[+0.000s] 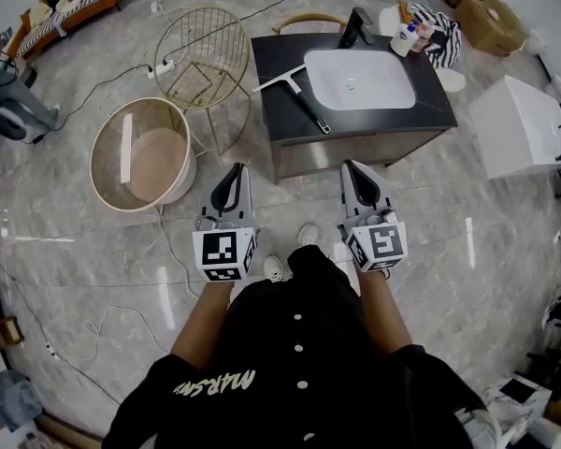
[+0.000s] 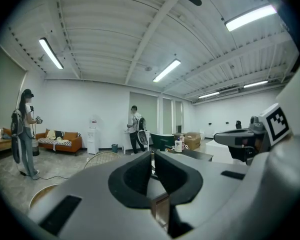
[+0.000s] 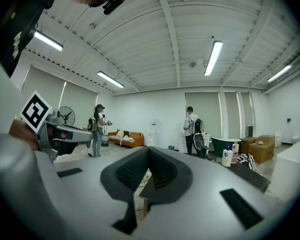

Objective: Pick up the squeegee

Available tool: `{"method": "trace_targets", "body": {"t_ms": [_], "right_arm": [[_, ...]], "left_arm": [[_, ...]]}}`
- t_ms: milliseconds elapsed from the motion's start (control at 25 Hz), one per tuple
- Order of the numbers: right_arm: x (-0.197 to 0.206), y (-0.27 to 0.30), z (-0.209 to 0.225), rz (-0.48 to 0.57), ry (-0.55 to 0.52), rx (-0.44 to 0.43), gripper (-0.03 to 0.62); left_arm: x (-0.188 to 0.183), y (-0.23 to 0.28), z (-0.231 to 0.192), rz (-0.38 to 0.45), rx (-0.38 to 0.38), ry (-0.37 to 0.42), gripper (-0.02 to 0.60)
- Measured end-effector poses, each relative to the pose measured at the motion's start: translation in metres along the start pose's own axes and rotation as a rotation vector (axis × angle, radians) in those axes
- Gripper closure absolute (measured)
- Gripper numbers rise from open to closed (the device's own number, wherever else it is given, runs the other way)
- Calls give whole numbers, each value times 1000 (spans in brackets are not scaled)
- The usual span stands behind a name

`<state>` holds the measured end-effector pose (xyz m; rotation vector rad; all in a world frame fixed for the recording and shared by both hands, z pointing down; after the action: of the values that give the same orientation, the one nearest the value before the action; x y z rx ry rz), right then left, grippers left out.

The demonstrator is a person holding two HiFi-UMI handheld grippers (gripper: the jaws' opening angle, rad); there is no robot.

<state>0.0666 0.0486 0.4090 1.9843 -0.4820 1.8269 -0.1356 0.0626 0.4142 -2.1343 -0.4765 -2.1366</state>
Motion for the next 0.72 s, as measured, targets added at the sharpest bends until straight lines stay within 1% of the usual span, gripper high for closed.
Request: {"method": "trace_targets", "body": {"t_ms": [120,320,560,720], "right_arm": [[6,14,9,-14,2,3,597],[17,49,27,-24,-4,-3,597],[17,104,61,-5,-5,-34,597],[8,144,89,11,-6,-55,597]], "left_arm": [[2,14,-3,-8,5,1,557],[3,46,-17,-13,-17,-1,557],[-7,108,-29,-15,-29,15,557],[-22,151,-37,-7,-46,20,557]]}}
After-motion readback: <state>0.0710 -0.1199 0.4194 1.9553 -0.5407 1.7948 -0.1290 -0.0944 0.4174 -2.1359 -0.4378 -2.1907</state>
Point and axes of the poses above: the fingertips, and each gripper's own axes: y forward along the fingers, z to its right, x out of its underside, the point moved 1 cm from there along -y, backward along the fingers
